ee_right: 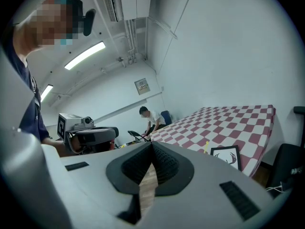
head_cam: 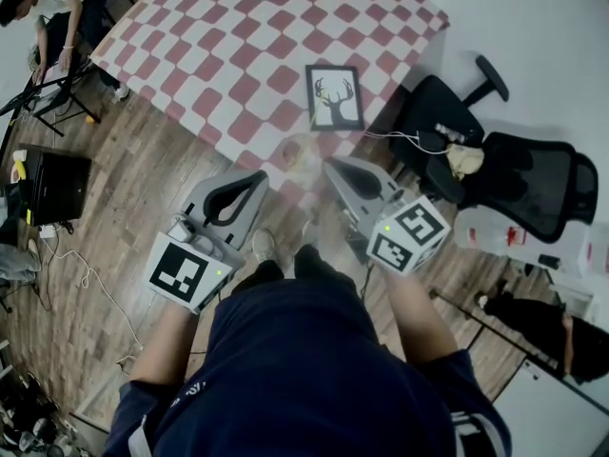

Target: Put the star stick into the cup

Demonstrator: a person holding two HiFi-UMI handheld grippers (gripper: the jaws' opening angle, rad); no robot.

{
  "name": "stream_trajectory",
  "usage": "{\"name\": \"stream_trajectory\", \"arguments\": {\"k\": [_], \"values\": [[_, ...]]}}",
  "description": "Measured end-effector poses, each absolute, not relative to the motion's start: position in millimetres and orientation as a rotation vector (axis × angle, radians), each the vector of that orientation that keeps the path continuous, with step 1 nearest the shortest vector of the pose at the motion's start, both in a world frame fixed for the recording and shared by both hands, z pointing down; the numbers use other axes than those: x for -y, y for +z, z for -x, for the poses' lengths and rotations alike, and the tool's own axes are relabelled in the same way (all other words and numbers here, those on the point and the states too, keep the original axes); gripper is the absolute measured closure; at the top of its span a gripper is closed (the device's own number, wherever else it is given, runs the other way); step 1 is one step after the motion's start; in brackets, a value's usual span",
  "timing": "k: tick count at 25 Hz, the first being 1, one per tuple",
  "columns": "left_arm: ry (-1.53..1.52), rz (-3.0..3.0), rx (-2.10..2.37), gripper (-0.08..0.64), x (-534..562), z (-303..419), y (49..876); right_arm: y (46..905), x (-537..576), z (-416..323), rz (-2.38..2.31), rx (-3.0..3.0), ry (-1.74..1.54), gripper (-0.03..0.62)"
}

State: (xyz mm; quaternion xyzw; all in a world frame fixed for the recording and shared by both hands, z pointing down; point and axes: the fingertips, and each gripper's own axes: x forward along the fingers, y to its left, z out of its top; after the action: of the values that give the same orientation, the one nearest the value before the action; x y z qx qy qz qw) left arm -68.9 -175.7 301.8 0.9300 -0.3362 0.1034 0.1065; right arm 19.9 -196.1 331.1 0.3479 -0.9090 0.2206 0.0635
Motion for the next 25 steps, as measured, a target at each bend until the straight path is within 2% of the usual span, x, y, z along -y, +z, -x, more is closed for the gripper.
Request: {"name": "stream_trajectory", "arguments": {"k": [25], "values": [[0.320, -2.737, 0.975, 0.529, 182.6, 63.8, 304.9, 337.2, 200.8, -18.2, -1.025, 2.735, 0.673, 0.577]]}}
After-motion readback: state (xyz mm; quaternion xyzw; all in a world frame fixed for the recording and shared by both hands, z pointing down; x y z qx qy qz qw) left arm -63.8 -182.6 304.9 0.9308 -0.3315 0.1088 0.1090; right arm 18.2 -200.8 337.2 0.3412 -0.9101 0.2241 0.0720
